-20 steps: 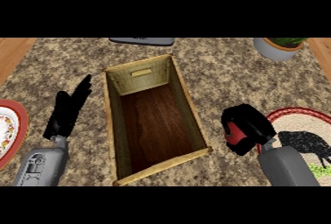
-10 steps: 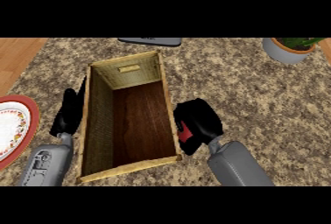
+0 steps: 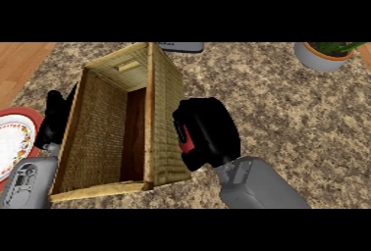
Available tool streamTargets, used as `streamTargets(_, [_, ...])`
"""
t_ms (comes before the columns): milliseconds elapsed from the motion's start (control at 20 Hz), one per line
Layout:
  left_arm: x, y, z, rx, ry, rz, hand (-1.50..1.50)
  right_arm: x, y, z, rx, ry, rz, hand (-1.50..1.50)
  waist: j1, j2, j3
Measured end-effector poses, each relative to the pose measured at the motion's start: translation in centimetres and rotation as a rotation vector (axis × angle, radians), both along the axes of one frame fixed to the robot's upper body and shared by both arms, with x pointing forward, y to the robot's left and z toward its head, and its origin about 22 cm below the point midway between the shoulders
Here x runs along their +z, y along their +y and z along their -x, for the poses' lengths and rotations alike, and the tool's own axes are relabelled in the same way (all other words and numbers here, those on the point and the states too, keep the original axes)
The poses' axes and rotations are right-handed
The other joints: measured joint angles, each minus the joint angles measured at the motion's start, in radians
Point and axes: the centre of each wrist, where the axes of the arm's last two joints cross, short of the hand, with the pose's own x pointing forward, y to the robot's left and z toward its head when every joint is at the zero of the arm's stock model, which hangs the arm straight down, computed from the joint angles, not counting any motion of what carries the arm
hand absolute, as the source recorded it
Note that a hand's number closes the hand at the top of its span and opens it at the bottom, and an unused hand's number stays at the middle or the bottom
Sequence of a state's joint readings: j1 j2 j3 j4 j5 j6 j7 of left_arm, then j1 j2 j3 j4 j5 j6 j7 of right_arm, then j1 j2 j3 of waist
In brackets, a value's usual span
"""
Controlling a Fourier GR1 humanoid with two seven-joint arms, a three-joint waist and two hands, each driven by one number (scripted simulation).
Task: Pick the tomato from the placemat and place it in the basket
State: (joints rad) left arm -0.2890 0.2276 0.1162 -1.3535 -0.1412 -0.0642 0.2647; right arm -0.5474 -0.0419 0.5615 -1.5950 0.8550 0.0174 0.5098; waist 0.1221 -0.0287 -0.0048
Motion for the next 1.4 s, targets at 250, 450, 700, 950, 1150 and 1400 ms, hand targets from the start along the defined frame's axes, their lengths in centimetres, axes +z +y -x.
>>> streamTargets(250, [-0.4, 2.2, 0.3, 0.013, 0.043, -0.017, 0.00, 5.0, 1.5, 1.2, -0.070, -0.073, -0.077, 1.50, -0.010, -0.004, -0.004])
streamTargets(450, [-1.1, 3.0, 0.5, 0.020, 0.071, -0.015, 0.00, 8.9, 2.8, 2.2, -0.124, -0.100, -0.150, 1.50, -0.012, -0.003, -0.007])
streamTargets(700, [-1.9, 1.9, 0.0, 0.000, 0.083, 0.004, 0.00, 13.5, 4.9, 3.0, -0.160, -0.147, -0.214, 1.50, -0.020, -0.003, -0.010])
streamTargets(950, [-2.6, 0.7, -0.3, -0.012, 0.096, 0.010, 0.00, 16.7, 7.5, 2.4, -0.208, -0.196, -0.137, 1.50, -0.040, -0.008, -0.011])
streamTargets(1150, [-2.9, 0.1, -0.4, -0.017, 0.093, 0.018, 0.00, 19.0, 9.3, 1.3, -0.265, -0.215, -0.042, 1.50, -0.054, -0.007, -0.011])
streamTargets(1400, [-2.7, -1.0, -0.6, -0.032, 0.056, 0.025, 0.00, 21.8, 11.2, -0.1, -0.327, -0.189, 0.049, 1.50, -0.064, 0.001, -0.007])
